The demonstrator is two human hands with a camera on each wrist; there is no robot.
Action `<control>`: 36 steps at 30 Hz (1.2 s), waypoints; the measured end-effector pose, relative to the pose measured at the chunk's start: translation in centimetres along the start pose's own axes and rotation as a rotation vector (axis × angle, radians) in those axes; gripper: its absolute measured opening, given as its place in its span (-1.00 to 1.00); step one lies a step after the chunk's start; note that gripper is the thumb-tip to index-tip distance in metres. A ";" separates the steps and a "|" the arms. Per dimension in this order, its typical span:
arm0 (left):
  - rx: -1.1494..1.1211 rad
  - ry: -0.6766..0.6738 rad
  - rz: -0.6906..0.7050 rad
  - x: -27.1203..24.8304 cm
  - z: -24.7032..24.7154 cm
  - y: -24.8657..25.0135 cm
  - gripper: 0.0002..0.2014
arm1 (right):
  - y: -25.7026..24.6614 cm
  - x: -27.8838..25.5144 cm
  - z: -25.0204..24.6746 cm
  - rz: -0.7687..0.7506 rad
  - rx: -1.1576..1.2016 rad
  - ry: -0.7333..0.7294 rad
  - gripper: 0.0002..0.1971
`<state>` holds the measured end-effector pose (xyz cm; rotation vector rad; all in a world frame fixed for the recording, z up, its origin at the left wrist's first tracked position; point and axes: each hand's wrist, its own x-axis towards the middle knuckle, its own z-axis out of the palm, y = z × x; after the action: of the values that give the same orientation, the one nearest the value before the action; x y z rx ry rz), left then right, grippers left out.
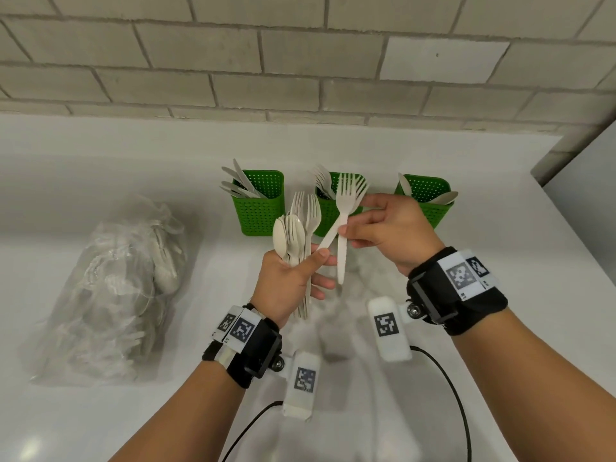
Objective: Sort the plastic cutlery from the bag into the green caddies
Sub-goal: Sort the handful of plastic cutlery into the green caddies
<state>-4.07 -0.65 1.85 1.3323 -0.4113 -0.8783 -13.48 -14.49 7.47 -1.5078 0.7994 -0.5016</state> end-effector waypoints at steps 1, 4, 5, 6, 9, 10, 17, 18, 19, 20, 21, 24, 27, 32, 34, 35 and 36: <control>-0.017 0.009 -0.004 0.1 0.0 0.1 -0.90 | -0.1 0.0 -0.4 0.003 0.019 0.012 -0.52; -0.052 0.026 -0.016 0.2 -0.2 0.1 -0.86 | -0.3 0.2 -1.0 0.020 0.102 0.004 -0.51; -0.053 0.016 -0.019 0.2 -0.3 0.1 -0.87 | -0.3 0.2 -0.9 0.037 0.177 -0.022 -0.58; -0.051 0.000 -0.021 0.2 -0.2 0.1 -0.88 | -0.1 0.3 -0.7 0.058 0.258 -0.056 -0.65; -0.042 -0.064 -0.023 0.1 0.1 -0.1 -0.86 | 0.3 0.5 0.0 0.066 0.287 -0.146 -0.87; -0.040 -0.074 -0.028 0.1 0.1 -0.1 -0.84 | 0.4 0.6 0.2 0.036 0.212 -0.155 -0.91; -0.035 0.004 -0.066 0.5 -1.4 -0.5 -0.84 | -2.7 4.2 -0.9 -0.246 -0.015 0.168 -0.82; -0.039 0.015 -0.068 0.6 -1.6 -0.5 -0.85 | -3.2 5.3 -1.1 -0.277 -0.068 0.238 -0.83; -0.040 0.018 -0.069 0.6 -1.7 -0.4 -0.84 | -3.4 6.5 -1.3 -0.299 -0.125 0.289 -0.82; -0.040 0.017 -0.067 0.6 -1.8 -0.3 -0.84 | -3.5 7.5 -1.2 -0.303 -0.190 0.318 -0.81; -0.038 0.013 -0.064 0.7 -1.8 -0.2 -0.85 | -3.2 8.5 -1.0 -0.294 -0.257 0.323 -0.79; -0.032 0.007 -0.057 0.8 -1.8 0.2 -0.84 | -1.8 10.3 0.3 -0.185 -0.451 0.215 -0.86; -0.032 -0.002 -0.050 0.9 -1.6 0.6 -0.84 | -0.8 10.5 0.7 -0.075 -0.518 0.152 -0.77; -0.021 -0.031 -0.012 1.1 -1.4 1.0 -0.74 | -2.2 4.9 2.1 -0.284 -0.471 0.035 -0.80; -0.013 -0.056 0.011 1.1 -1.1 1.0 -0.71 | -1.9 2.5 3.2 -0.271 -0.496 -0.259 -0.74; -0.027 -0.075 0.013 1.1 -1.0 1.0 -0.71 | -1.3 2.1 3.5 -0.274 -0.494 -0.300 -0.67; -0.046 -0.094 0.005 1.0 -0.9 1.0 -0.70 | -0.8 2.2 3.5 -0.278 -0.479 -0.288 -0.64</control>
<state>-2.52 -0.83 2.34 1.2504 -0.4643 -0.9429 -9.34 -13.73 7.52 -2.0982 0.5023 -0.2921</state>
